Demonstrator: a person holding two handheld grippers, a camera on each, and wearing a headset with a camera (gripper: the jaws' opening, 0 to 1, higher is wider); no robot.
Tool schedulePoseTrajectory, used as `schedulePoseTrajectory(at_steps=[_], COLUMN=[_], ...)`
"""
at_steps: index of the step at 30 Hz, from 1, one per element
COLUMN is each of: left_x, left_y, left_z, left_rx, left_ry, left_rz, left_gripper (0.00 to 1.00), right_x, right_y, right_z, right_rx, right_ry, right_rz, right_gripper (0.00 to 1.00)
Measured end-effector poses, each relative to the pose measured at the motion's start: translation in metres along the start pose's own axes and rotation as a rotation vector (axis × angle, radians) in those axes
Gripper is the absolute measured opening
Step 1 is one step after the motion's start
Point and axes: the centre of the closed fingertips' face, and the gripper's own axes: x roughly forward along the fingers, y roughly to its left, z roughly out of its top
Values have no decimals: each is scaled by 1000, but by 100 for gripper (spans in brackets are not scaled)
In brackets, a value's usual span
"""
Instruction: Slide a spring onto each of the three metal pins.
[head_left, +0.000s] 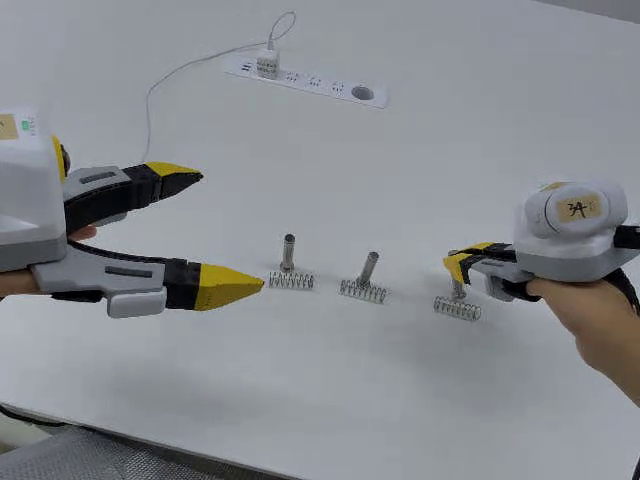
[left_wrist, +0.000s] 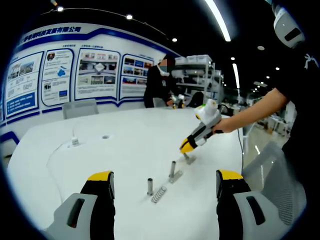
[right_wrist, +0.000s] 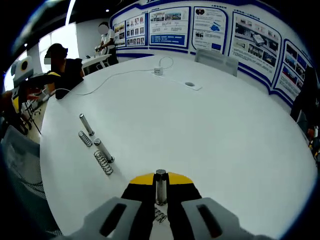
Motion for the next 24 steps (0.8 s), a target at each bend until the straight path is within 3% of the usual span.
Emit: schedulePoseTrajectory(at_steps=[15,24], left_x=[-2,-5], left_y=[-6,-10], left_z=[3,5], left_rx=[10,11], left_ry=[6,7], left_rz=[-6,-6], left_gripper=[85,85], right_x=[-6,-10], right_y=[-2,-4], right_z=[-1,-4], right_rx=[12,42], right_ry=[-45,-111], right_rz=[-6,-13], right_gripper=[8,8])
